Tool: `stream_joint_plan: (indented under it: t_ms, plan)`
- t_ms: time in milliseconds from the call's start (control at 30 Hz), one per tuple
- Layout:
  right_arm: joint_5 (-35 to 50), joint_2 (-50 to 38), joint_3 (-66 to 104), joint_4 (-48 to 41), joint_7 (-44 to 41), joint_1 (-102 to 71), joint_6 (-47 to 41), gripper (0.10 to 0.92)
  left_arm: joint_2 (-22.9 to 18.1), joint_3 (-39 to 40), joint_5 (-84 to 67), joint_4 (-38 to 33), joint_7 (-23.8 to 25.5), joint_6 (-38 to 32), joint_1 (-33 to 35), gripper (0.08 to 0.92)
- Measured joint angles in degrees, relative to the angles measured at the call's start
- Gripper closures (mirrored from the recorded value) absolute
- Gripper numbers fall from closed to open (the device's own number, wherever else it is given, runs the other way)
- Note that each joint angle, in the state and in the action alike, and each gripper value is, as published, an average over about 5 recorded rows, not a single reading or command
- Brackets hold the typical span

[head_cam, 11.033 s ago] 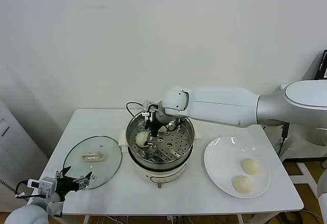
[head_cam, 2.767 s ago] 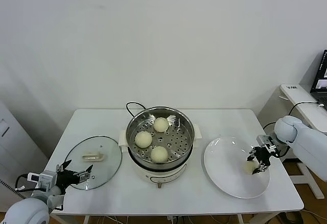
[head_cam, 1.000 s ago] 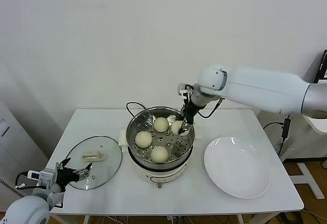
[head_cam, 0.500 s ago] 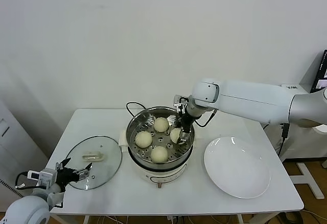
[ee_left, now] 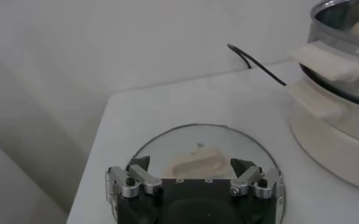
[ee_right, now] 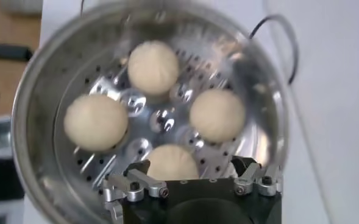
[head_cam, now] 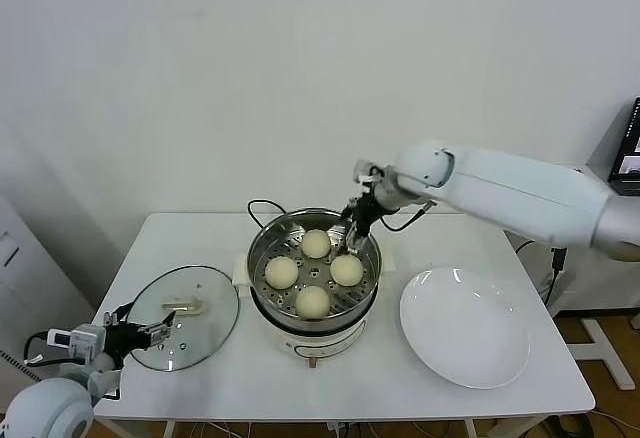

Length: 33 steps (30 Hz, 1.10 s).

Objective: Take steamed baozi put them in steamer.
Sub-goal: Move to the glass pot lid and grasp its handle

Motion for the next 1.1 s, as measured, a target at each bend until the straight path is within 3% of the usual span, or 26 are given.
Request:
stream_joint_plan:
  t_ms: [267,467,733,1100]
  plan:
    - [-0.7,-10.5,22.5,4.8,11.3,-17.7,7.7,0.203,0.1,0.2,0.2,0.4,0.8,-0.3,-1.3,0.177]
    - [-2.3,-13.5,41.7,8.6,23.2,-36.7,14.5,0.203,0.2,0.4,2.1,1.4,2.2,-1.9,-2.0,0.177]
    - [-8.6,-7.9,66.4,12.7,35.7,-61.9,20.9,0.203,1.2,0.5,12.7,4.2,5.3,-7.7,-1.0,0.177]
    - [-19.3,4.2,89.3,15.6,42.0,-85.1,24.4,0.203,1.4,1.9,38.3,8.9,6.9,-19.1,1.6,0.177]
